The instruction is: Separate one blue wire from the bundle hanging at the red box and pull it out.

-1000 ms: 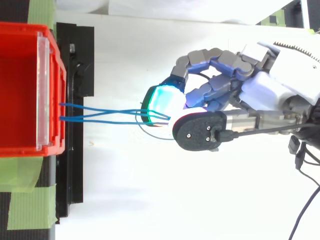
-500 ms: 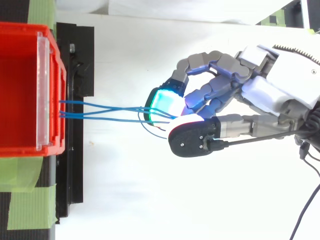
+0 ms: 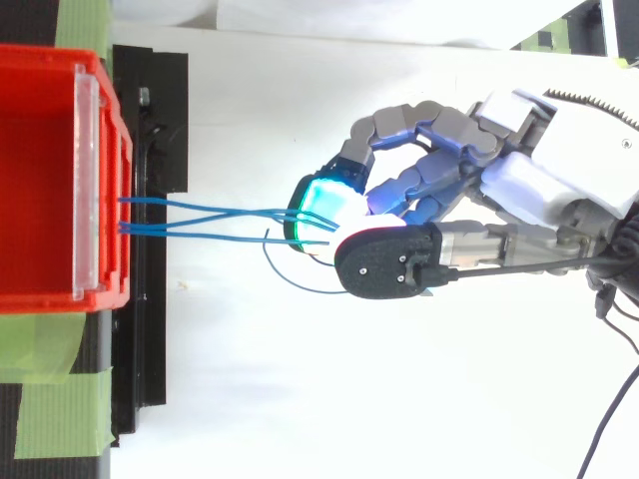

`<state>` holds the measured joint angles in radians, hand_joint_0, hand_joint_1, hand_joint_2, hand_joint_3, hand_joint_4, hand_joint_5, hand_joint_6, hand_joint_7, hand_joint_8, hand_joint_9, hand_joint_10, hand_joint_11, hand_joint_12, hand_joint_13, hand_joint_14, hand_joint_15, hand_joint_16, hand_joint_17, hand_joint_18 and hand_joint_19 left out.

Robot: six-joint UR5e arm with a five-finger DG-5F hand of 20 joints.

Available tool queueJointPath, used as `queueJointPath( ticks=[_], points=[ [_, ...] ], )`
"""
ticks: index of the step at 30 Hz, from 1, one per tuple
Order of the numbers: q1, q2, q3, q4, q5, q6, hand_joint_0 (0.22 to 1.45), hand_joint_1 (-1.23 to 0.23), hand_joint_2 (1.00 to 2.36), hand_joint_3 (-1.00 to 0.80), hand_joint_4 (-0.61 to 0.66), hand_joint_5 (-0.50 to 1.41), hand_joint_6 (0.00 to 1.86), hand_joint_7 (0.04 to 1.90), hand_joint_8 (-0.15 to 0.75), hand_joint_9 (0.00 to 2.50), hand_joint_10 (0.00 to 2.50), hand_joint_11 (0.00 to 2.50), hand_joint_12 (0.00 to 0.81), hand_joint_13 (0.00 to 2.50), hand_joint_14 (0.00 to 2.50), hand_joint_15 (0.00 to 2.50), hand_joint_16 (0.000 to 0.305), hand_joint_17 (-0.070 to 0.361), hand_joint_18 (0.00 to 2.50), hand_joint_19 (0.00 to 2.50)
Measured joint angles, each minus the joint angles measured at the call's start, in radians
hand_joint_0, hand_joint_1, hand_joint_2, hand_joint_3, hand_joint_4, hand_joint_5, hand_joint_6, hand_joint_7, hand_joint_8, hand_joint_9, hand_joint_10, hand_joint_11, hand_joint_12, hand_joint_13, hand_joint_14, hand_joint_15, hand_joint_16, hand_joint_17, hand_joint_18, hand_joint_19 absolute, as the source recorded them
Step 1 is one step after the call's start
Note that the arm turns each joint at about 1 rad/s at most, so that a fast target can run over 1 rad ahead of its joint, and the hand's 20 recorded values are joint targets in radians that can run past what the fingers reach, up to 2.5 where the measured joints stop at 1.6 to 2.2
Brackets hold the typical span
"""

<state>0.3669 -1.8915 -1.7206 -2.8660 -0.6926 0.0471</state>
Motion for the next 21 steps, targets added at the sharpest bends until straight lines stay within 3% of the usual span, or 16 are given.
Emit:
queueJointPath(
  ticks=[16,21],
  points=[
    [0.000,0.000,0.012,0.001,0.001,0.125,0.67,-0.74,1.02,-0.20,0.17,-0.24,0.88,0.95,0.283,0.97,0.14,1.63,0.279,1.35,0.01,1.52,0.044,0.099,0.75,0.69],
    [0.000,0.000,0.013,-0.002,0.001,0.156,0.71,-0.84,1.02,-0.32,0.17,-0.25,0.88,0.96,0.276,0.93,0.13,1.63,0.288,1.32,0.01,1.51,0.044,0.098,0.73,0.64]
  ],
)
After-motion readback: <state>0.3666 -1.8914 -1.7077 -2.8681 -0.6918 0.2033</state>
